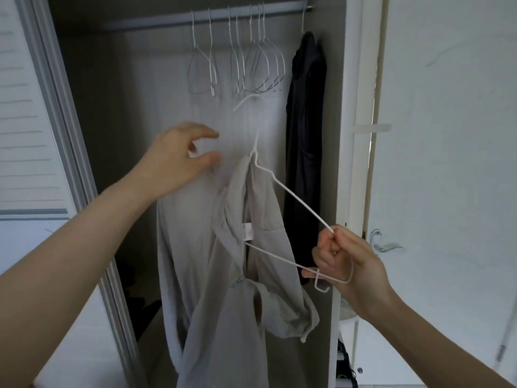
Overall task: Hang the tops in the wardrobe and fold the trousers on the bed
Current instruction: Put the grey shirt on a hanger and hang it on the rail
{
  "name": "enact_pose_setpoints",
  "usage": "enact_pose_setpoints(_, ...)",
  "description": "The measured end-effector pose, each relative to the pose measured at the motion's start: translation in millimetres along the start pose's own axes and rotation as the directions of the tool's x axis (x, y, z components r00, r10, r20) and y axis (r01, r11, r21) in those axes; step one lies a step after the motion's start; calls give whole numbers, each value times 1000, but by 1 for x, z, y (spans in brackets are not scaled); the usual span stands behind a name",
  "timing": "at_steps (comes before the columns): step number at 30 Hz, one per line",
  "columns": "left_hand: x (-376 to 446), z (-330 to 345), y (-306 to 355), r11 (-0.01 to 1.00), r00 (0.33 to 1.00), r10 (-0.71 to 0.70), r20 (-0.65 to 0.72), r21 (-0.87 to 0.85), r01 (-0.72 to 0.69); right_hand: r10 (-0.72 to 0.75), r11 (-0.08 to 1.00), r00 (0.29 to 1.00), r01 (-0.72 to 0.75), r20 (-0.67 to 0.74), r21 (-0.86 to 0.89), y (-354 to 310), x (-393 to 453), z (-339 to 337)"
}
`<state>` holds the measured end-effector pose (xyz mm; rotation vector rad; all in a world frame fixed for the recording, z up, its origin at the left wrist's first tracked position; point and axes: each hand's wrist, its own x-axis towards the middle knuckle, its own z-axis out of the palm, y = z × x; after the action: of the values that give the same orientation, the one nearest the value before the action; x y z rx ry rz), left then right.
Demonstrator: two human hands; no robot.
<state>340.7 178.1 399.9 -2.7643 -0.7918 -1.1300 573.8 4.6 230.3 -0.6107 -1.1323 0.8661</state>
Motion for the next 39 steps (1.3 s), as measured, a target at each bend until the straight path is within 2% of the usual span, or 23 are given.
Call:
enact_pose_setpoints(1,0,0,-2,985,999,17,-45,171,-9,-10,1000,1000,10,0,20,0,0,0)
enact_pose_setpoints(2,0,1,-3,978,1000,1,-9,207,1,-18,999,1000,18,6,32,-1,0,1)
enact_pose_setpoints(4,-5,8,-3,1000,993,7,114,7,-8,-30,999,999,29,33,25,-3,1,4)
enact_pose_setpoints(7,-13,29,6,976,993,69,95,-215,-47,21,999,1000,-20,16,-29,-2,5,10)
enact_pose_setpoints(9,-14,41,10,971,996,80,33,-229,-70,52,944,996,-70,-66,-322,-2,7,14)
enact_pose_setpoints(10,-15,45,10,975,998,68,-15,-213,-69,-24,788,991,-61,-130,-612,-2,8,15)
enact_pose_setpoints(11,-15,47,9,979,997,46,-55,-196,-56,-138,543,975,-74,-176,-837,-2,10,16)
enact_pose_setpoints(12,-16,49,8,981,996,21,-82,-189,-36,-276,307,943,-99,-188,-947,0,8,14)
enact_pose_setpoints(13,-16,50,8,982,995,-4,-103,-190,-15,-416,191,896,-79,-154,-978,3,5,14)
enact_pose_setpoints(14,-15,50,8,979,992,-31,-124,-206,5,-484,185,868,-18,-107,-983,6,1,20)
enact_pose_setpoints(15,-15,50,9,972,988,-62,-144,-234,27,-465,186,884,35,-57,-982,12,-2,25)
enact_pose_setpoints(18,-11,47,16,937,975,-138,-173,-341,72,-60,146,998,19,11,-989,38,-4,42)
enact_pose_setpoints(19,-10,46,20,924,972,-153,-180,-376,76,114,232,993,-34,-8,-972,45,-3,48)
enact_pose_setpoints(21,-9,43,24,899,967,-163,-196,-433,64,355,566,934,-178,43,-805,51,1,54)
enact_pose_setpoints(22,-10,41,24,894,965,-164,-204,-445,58,410,652,908,-224,89,-725,50,2,54)
enact_pose_setpoints(23,-12,38,21,892,963,-167,-211,-449,56,461,655,878,-240,128,-717,49,2,51)
enact_pose_setpoints(24,-13,35,17,891,961,-174,-214,-450,61,535,586,830,-228,160,-777,46,0,47)
enact_pose_setpoints(26,-18,31,3,890,957,-203,-207,-446,92,701,236,704,-80,112,-968,41,-5,36)
enact_pose_setpoints(28,-24,32,-11,900,958,-227,-177,-413,137,692,-129,722,160,27,-979,33,-5,23)
enact_pose_setpoints(29,-28,35,-17,915,958,-231,-169,-373,155,663,-205,748,228,36,-952,27,-3,16)
enact_pose_setpoints(33,-44,43,-32,951,957,-229,-177,-250,181,582,-232,812,205,33,-951,-7,10,-11)
enact_pose_setpoints(36,-47,49,-28,957,969,-203,-143,-240,165,415,-231,899,255,141,-939,-25,29,-13)
enact_pose_setpoints(39,-38,65,1,960,984,-149,-95,-253,121,213,-213,929,346,302,-914,-34,61,18)
